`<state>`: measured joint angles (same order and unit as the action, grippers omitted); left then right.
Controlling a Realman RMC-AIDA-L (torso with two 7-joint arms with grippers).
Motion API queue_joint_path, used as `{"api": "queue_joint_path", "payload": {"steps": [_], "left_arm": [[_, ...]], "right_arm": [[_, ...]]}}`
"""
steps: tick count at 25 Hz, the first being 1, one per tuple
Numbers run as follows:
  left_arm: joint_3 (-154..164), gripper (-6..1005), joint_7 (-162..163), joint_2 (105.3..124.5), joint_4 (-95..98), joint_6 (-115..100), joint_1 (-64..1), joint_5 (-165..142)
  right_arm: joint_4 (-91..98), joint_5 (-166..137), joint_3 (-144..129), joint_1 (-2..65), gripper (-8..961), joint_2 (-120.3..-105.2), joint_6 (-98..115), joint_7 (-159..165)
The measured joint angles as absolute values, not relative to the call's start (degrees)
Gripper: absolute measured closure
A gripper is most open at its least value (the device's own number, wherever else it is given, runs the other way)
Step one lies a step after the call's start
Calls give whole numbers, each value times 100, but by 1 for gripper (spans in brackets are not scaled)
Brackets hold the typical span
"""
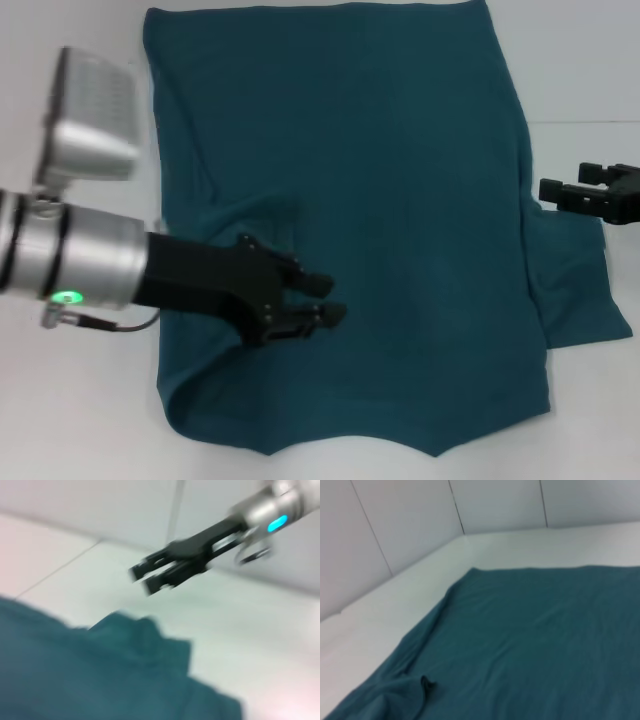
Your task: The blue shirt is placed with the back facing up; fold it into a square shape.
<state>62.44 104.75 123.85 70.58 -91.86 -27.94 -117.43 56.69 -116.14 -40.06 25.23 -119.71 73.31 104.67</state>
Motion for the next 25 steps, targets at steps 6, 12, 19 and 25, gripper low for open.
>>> {"api": "queue_joint_path", "payload": {"steps": [6, 12, 19, 25], "left_arm": [[4634, 675, 9868, 12312, 6703, -10546, -2848, -11119], [3957, 697, 9022, 11763, 5132, -10239, -3009, -10863], [3924, 775, 8517, 11308, 4180, -10061, -3186, -10836], [3721, 821, 8393, 11365, 4057, -9945, -3125, -10799]], "right_arm": [[6079, -11916, -4187, 2492, 138, -11997, 7486, 10992], [6241, -12223, -4371, 2537, 138, -12002, 7506, 11243], [6865, -13351, -4440, 2527, 141, -11989, 7666, 12072], [7176, -14596, -4439, 2577, 143, -11983, 7804, 13095]]}}
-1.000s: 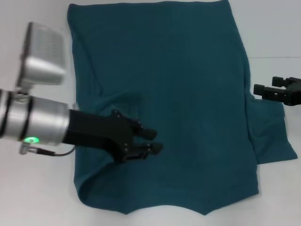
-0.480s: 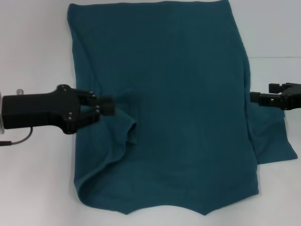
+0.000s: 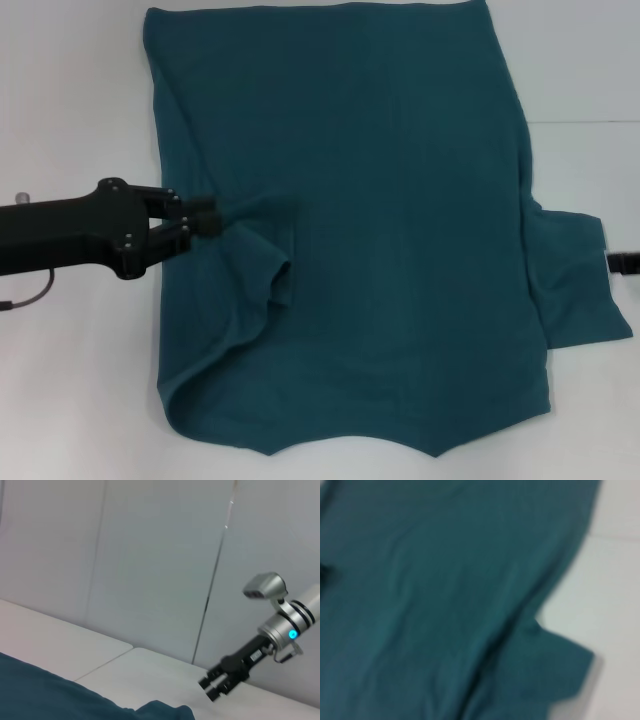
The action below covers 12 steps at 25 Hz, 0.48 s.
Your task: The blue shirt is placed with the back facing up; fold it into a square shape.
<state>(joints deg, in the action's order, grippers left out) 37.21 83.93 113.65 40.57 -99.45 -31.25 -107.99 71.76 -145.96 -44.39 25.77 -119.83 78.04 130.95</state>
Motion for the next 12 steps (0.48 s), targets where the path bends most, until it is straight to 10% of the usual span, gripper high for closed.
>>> {"api": "queue_joint_path", "payload": {"steps": [12], "left_arm": [[3679, 815, 8312, 11548, 4009, -9761, -3076, -10817]], "right_arm": [[6357, -14510, -4439, 2693, 155, -11980, 7112, 12982]]}}
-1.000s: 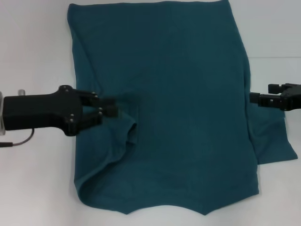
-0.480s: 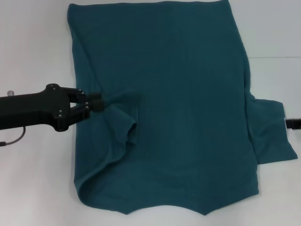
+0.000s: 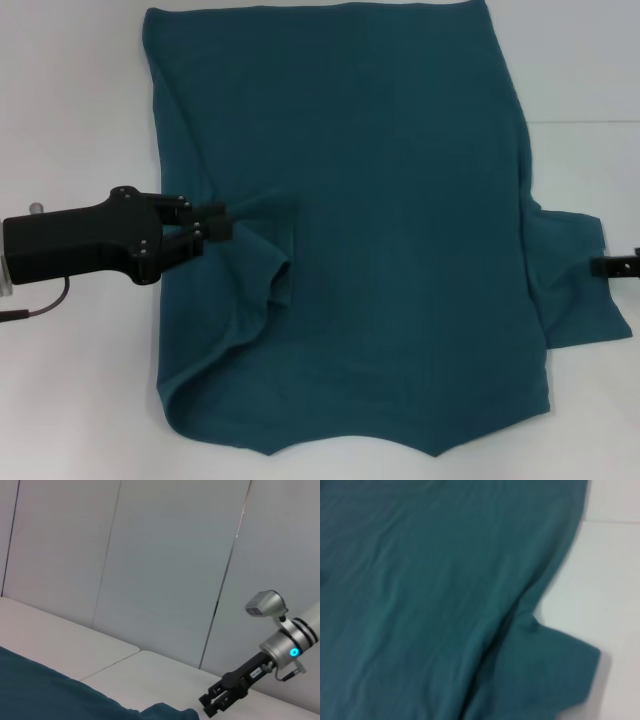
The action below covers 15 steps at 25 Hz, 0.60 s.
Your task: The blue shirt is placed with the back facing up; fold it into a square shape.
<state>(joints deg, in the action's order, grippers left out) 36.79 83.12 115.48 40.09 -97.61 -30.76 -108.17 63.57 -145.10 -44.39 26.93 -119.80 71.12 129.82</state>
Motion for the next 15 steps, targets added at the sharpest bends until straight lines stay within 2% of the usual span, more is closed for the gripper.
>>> {"api": "queue_joint_path", "payload": {"steps": [10, 15], "left_arm": [[3665, 820, 8315, 11563, 3997, -9641, -3014, -10819], [3664, 823, 8312, 11571, 3993, -9580, -2962, -10794]], "right_arm": [[5388, -14517, -4443, 3224, 228, -11953, 6440, 12721], [5229, -14544, -4447, 3281, 227, -11953, 6351, 12782]]}}
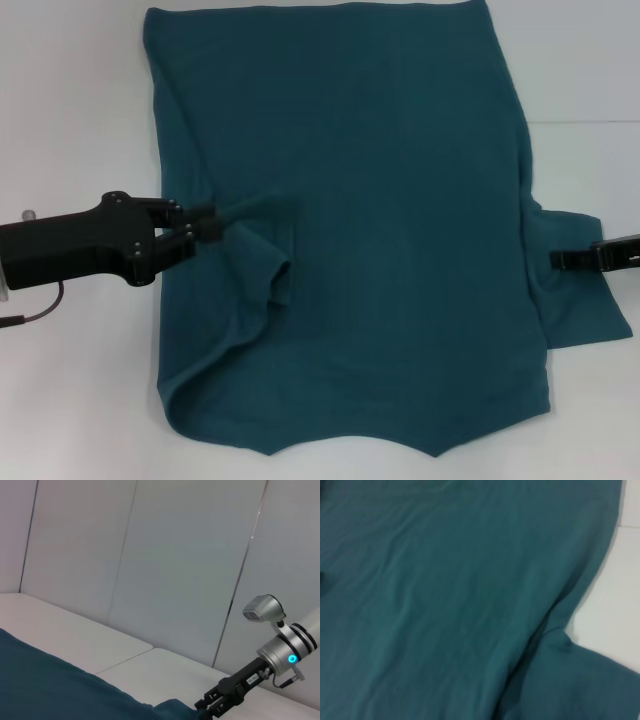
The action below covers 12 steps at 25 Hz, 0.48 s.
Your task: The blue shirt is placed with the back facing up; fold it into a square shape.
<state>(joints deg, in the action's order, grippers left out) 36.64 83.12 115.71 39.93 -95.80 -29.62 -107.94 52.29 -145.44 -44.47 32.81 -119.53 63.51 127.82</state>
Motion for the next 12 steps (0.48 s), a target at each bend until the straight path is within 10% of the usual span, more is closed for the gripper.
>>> {"api": "queue_joint_path", "payload": {"steps": [12], "left_arm": [[3668, 824, 8192, 11653, 3990, -9402, -2942, -10819]], "right_arm": [[5354, -14576, -4264, 3047, 301, -11945, 6426, 12985]]}}
